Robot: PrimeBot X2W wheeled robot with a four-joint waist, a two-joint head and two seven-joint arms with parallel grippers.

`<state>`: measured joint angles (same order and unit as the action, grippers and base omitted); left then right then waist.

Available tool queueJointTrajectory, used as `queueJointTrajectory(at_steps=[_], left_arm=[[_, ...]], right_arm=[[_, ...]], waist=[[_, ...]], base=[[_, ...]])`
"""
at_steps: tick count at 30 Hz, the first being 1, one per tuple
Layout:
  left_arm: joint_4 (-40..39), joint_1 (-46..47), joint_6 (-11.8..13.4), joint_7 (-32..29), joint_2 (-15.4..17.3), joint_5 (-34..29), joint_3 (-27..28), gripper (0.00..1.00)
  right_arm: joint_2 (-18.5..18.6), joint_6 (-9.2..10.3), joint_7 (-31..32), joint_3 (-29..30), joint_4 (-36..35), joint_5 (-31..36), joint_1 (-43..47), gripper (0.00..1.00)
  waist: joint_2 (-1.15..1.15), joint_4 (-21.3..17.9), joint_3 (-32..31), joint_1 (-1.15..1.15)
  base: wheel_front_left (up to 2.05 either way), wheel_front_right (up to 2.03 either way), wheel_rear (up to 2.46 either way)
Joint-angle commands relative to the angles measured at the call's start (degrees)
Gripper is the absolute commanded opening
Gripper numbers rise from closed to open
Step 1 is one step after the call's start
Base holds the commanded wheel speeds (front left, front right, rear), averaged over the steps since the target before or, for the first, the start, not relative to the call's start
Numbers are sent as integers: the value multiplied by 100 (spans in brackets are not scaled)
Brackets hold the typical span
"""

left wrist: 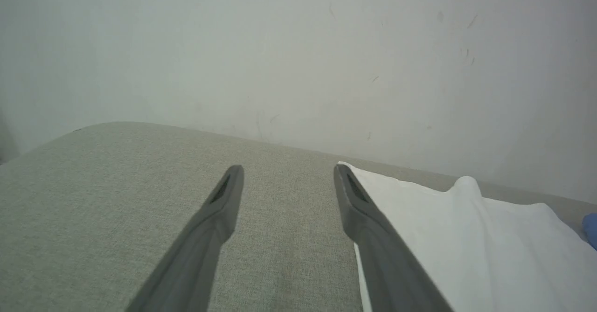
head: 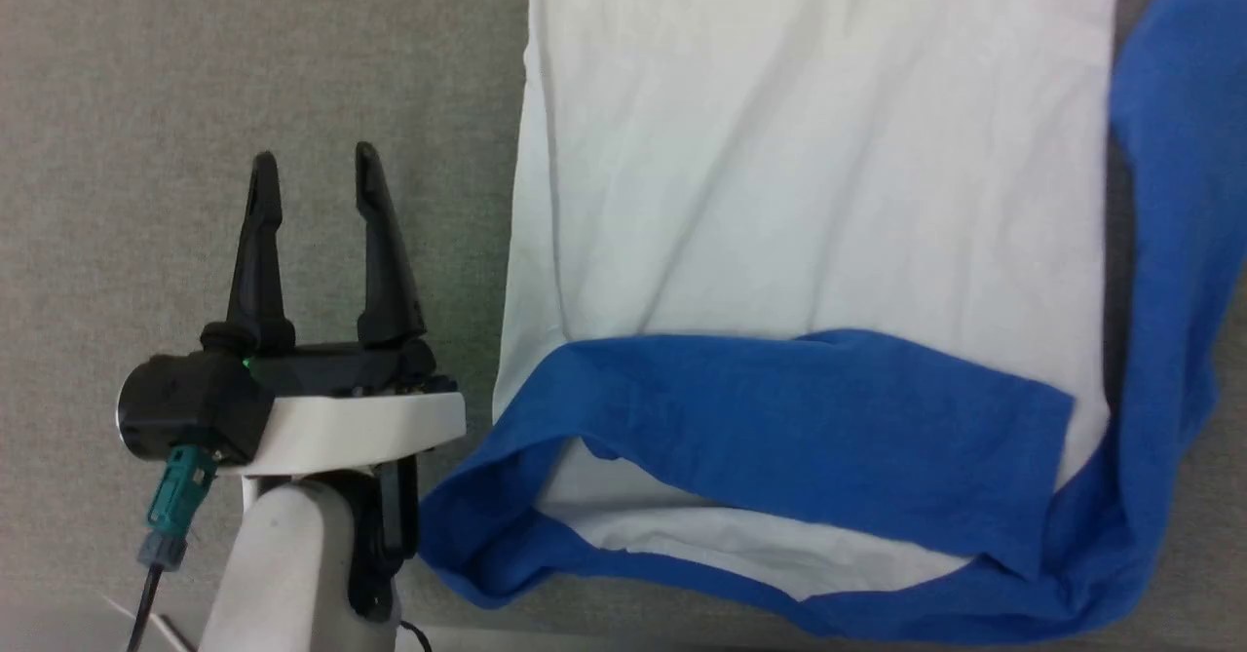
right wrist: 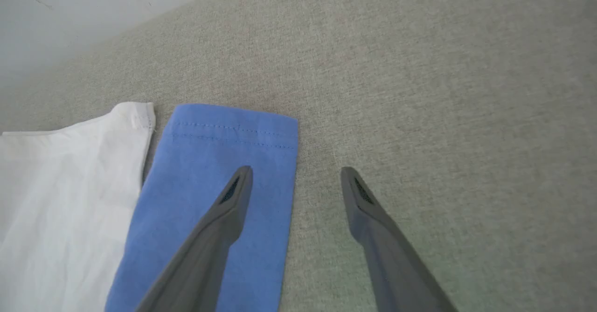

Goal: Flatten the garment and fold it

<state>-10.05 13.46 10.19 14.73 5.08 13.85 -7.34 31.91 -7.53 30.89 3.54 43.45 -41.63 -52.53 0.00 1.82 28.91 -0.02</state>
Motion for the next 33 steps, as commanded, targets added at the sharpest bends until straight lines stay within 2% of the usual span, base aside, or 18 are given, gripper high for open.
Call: queueJointTrajectory(at_steps=[1, 8, 9, 10, 12, 15, 18, 23, 29, 33], left_arm=[[-25, 109, -37, 27, -40, -61, 17, 100], [32, 187, -102, 27, -150, -153, 101, 100], [50, 182, -107, 27, -159, -164, 113, 100], [68, 178, -113, 27, -168, -174, 119, 100], [98, 171, -121, 27, -181, -188, 134, 100], [156, 154, -140, 27, -194, -205, 157, 100], [244, 121, -164, 27, -203, -210, 169, 100], [468, -26, -197, 27, -211, -163, 231, 100], [674, -325, -208, 27, -215, -113, 316, 100], [853, -603, -216, 27, -216, -68, 423, 100]], right_arm=[[32, 4, 94, -57, 82, 2, -151, 100], [11, 4, 616, -366, 530, -70, -292, 100], [-17, 4, 741, -396, 619, -107, -273, 87], [-31, 4, 872, -429, 702, -133, -260, 45], [-74, 4, 1054, -468, 812, -197, -252, 0], [-74, 4, 932, -586, 695, -195, -256, 0], [18, 4, 134, -842, 154, -168, -189, 0], [247, 4, -1001, -1252, -115, -26, 6, 0], [205, 4, -1699, -1665, -195, 102, 145, 0], [76, 4, -1896, -2029, -510, 254, 308, 0]], waist=[[0, 373, 555, 2], [0, 392, 656, 2], [0, 385, 640, 2], [0, 379, 623, 2], [0, 361, 574, 2], [0, 326, 464, 2], [0, 270, 278, 2], [0, 133, -258, 2], [0, -109, -1055, 2], [0, -270, -1593, 2]], base=[[0, 0, 0], [0, 0, 0], [0, 0, 0], [0, 0, 0], [0, 0, 0], [0, 0, 0], [0, 0, 0], [0, 0, 0], [0, 0, 0], [0, 0, 0]])
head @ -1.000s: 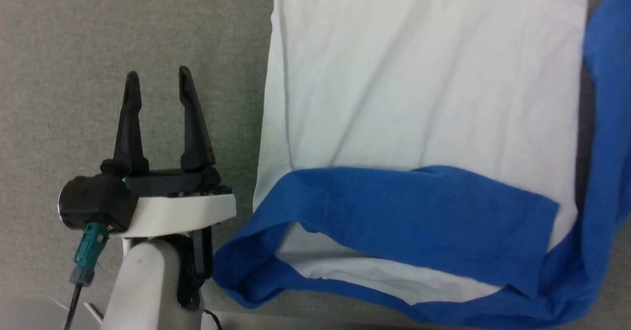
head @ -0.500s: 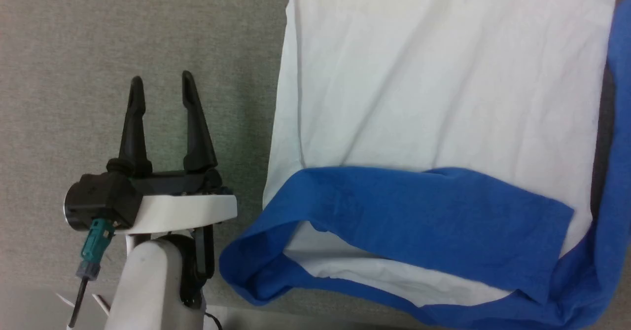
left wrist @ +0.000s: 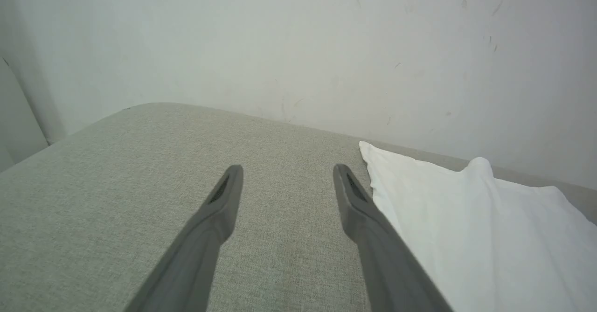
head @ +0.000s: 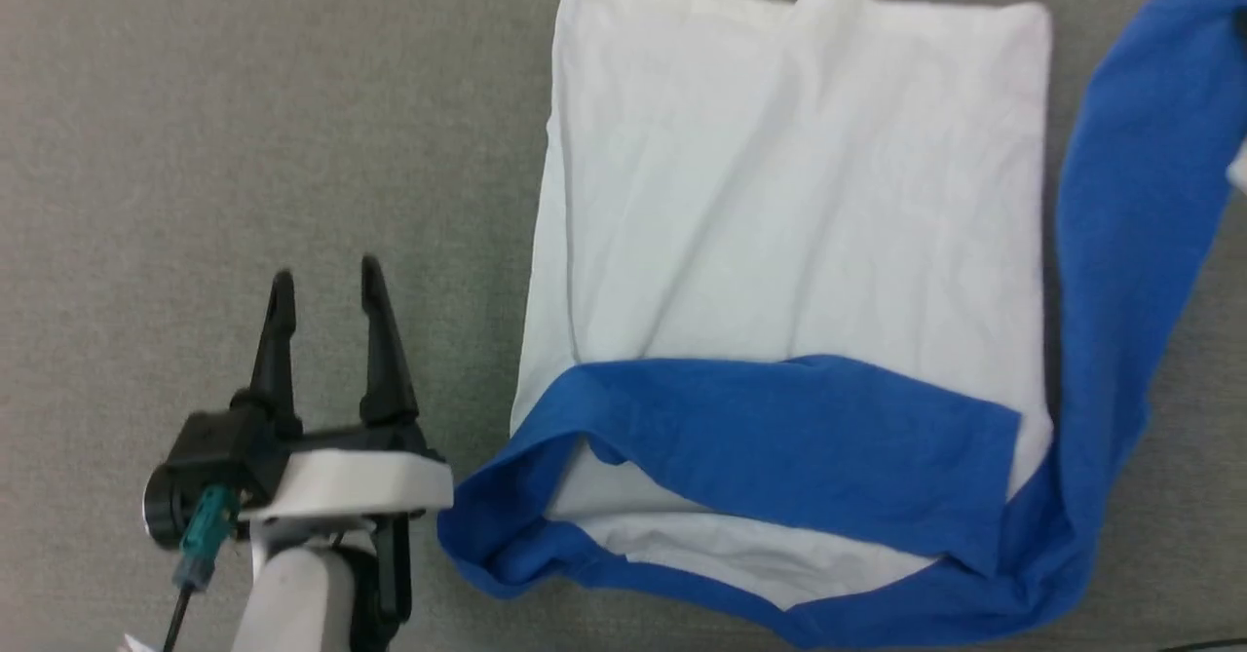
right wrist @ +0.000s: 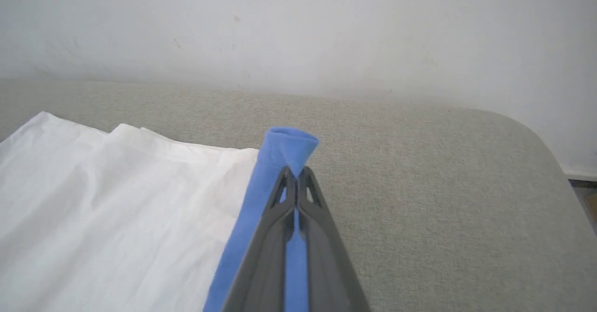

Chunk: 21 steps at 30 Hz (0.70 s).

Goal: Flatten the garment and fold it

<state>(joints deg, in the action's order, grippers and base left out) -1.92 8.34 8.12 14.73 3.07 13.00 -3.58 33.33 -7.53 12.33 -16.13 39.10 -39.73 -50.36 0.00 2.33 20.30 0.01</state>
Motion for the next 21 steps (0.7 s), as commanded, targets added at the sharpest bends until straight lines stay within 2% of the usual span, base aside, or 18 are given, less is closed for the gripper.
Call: queueJointTrajectory(at_steps=[1, 5, 10, 15, 21], left_arm=[[66, -157, -13, 27, -15, 30, 72, 100], [145, -338, -20, 27, -2, 55, 130, 100], [208, -591, -15, 24, 18, 106, 178, 100], [232, -732, -22, -24, 53, 145, 170, 100], [252, -685, -56, -130, 71, 145, 52, 100]], right_arm=[[-119, 4, -41, -154, -209, 97, 142, 0], [-350, 4, 41, -399, -681, 236, 368, 0], [-865, 4, 94, -726, -1646, 573, 946, 0], [-1689, 4, 119, -1148, -2322, 741, 1654, 0], [-2653, 4, -18, -1646, -2224, 711, 2020, 0]], waist=[[0, -354, -834, -1], [0, -436, -1140, -1], [0, -528, -1497, -1], [0, -502, -1645, -1], [0, -296, -1557, -1]], base=[[0, 0, 0], [0, 0, 0], [0, 0, 0], [0, 0, 0], [0, 0, 0]])
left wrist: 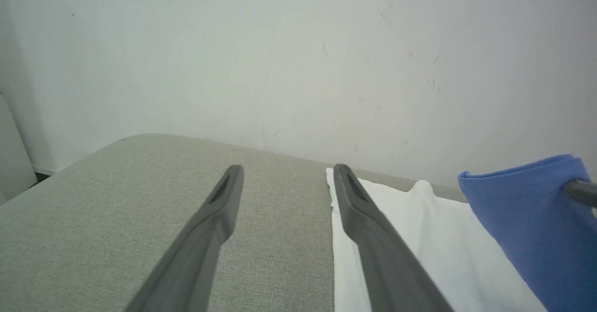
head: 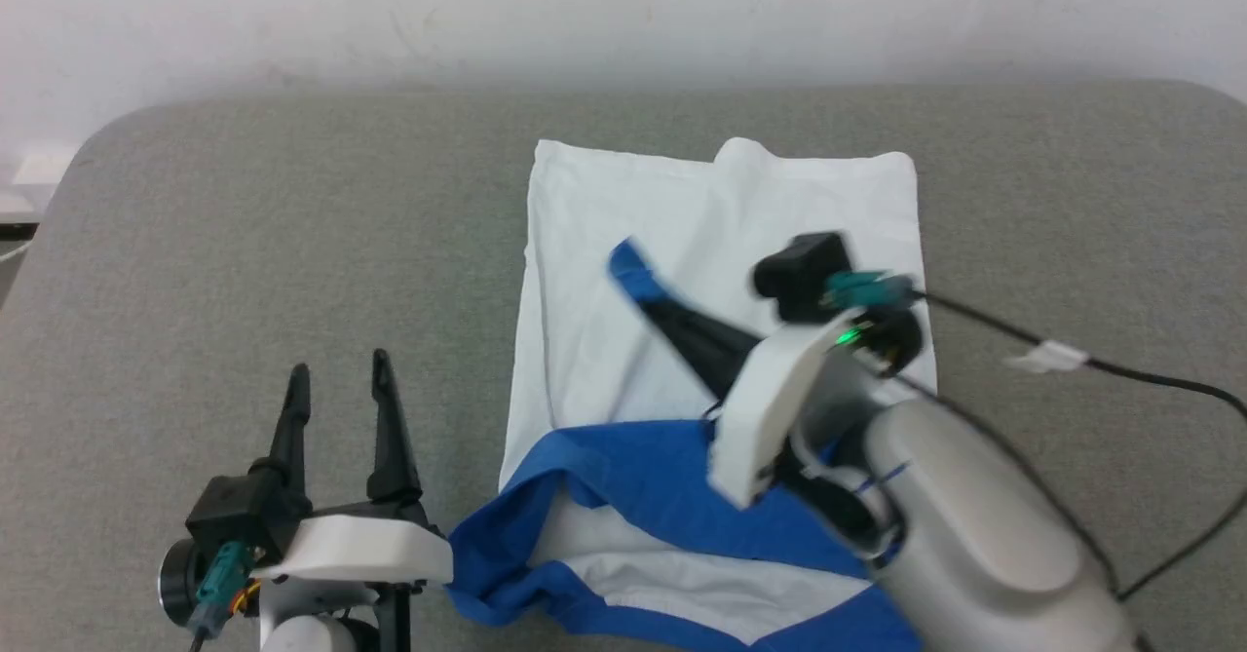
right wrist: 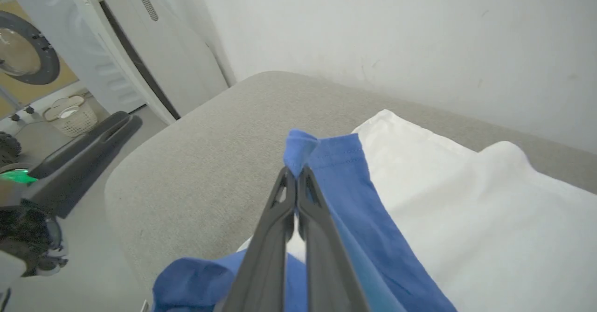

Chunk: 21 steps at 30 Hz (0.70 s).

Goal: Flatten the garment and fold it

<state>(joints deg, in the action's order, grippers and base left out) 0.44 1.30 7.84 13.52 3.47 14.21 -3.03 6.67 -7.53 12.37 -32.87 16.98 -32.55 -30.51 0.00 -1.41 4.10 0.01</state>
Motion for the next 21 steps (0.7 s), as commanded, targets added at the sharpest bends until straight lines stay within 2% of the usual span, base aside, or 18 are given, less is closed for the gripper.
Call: queueJointTrajectory(at_steps=[1, 5, 11, 15, 16, 17, 18, 19, 21], left_arm=[[23, 45, -33, -18, 29, 26, -32, 100], [76, 155, -30, -22, 12, 45, -159, 100], [219, 342, -13, 40, -21, 144, -352, 100], [332, 396, 30, 84, -33, 209, -407, 100], [358, 408, 37, 93, -35, 217, -410, 100], [383, 422, 46, 101, -36, 225, -411, 100], [408, 436, 55, 108, -38, 230, -412, 100], [432, 451, 53, 113, -39, 239, -415, 100], [479, 467, 52, 122, -40, 244, -407, 100]], right_arm=[[-92, 4, -52, -82, 51, -9, 39, 0], [-326, 4, -198, -629, 367, -151, 13, 0], [-375, 4, -465, -1176, 1170, -102, -4, 0], [-378, 4, -652, -1621, 1391, -281, 62, 0], [-378, 4, -695, -1710, 1423, -338, 75, 11], [-378, 4, -752, -1777, 1443, -402, 80, 42], [-378, 4, -846, -1824, 1468, -418, 65, 96], [-378, 4, -954, -1842, 1496, -433, 52, 100], [-379, 4, -1221, -1839, 1510, -463, 12, 100]], waist=[[0, 128, 114, -1], [0, 328, 331, -1], [0, 532, 627, -1], [0, 517, 718, -1], [0, 504, 724, -1], [0, 484, 720, -1], [0, 463, 712, -1], [0, 443, 695, -1], [0, 391, 624, -1]], base=[[0, 0, 0], [0, 0, 0], [0, 0, 0], [0, 0, 0], [0, 0, 0], [0, 0, 0], [0, 0, 0], [0, 0, 0], [0, 0, 0]])
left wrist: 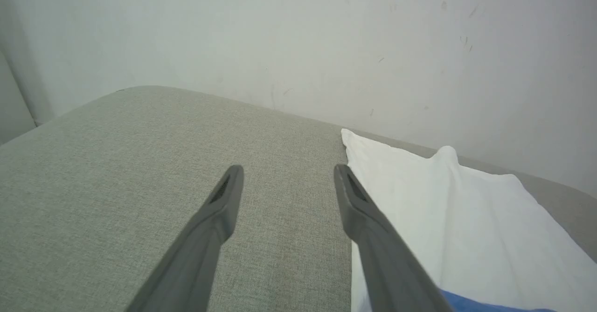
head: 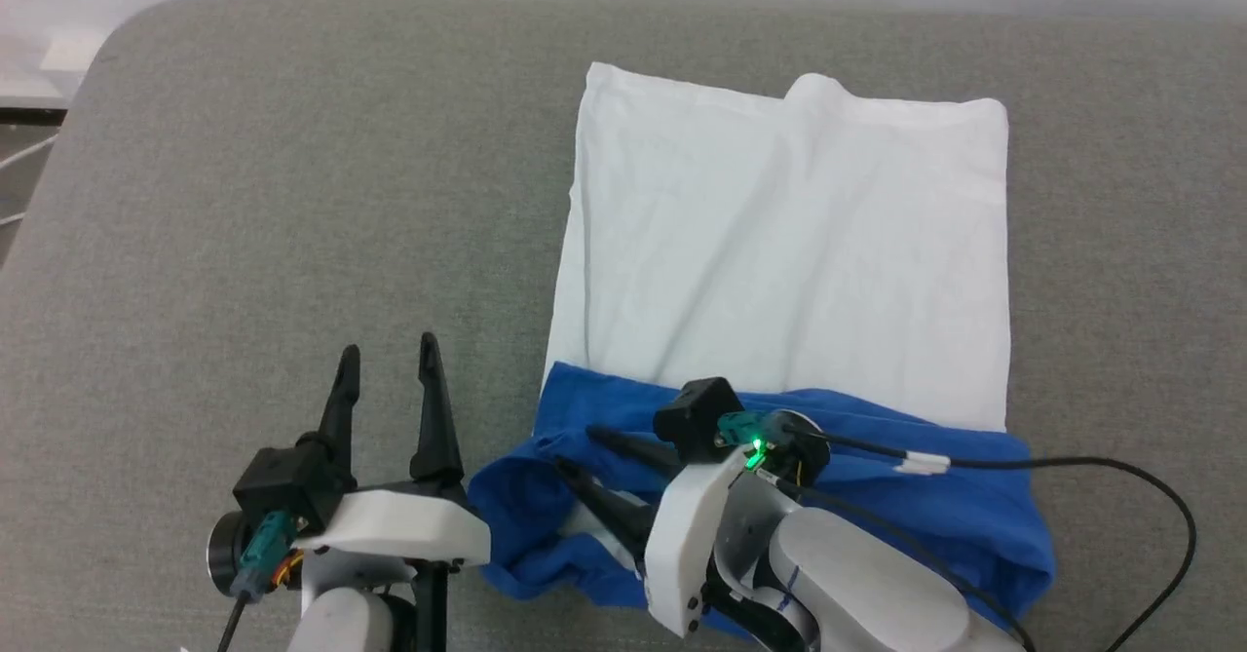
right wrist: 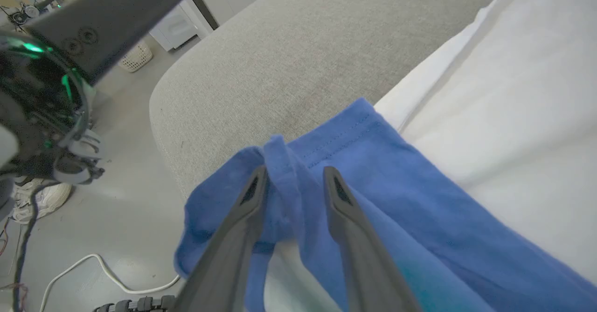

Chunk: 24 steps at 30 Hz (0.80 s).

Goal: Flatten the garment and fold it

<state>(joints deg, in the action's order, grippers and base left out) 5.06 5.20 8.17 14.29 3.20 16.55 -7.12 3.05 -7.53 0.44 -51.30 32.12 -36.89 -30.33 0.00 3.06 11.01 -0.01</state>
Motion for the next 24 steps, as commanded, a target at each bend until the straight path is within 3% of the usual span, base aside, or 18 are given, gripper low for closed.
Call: queueJointTrajectory(at_steps=[1, 8, 19, 24], left_arm=[[38, 72, 20, 49, -12, 11, 13, 100], [119, -124, 48, 62, 59, 9, 139, 100], [7, -452, 121, 68, 157, -29, 264, 100], [-21, -577, 158, 69, 184, -36, 300, 100]], right_arm=[[-16, 4, -189, 22, -14, -21, -28, 100], [9, 4, -1263, 453, -340, 350, 1, 100], [442, 4, -1518, 2875, -1642, 1519, 1103, 100], [567, 4, -1225, 3975, -2260, 1845, 1764, 100]], waist=[[0, -80, -104, 1], [0, -334, -501, 1], [0, -762, -850, 1], [0, -899, -965, 1]], base=[[0, 0, 0], [0, 0, 0], [0, 0, 0], [0, 0, 0]])
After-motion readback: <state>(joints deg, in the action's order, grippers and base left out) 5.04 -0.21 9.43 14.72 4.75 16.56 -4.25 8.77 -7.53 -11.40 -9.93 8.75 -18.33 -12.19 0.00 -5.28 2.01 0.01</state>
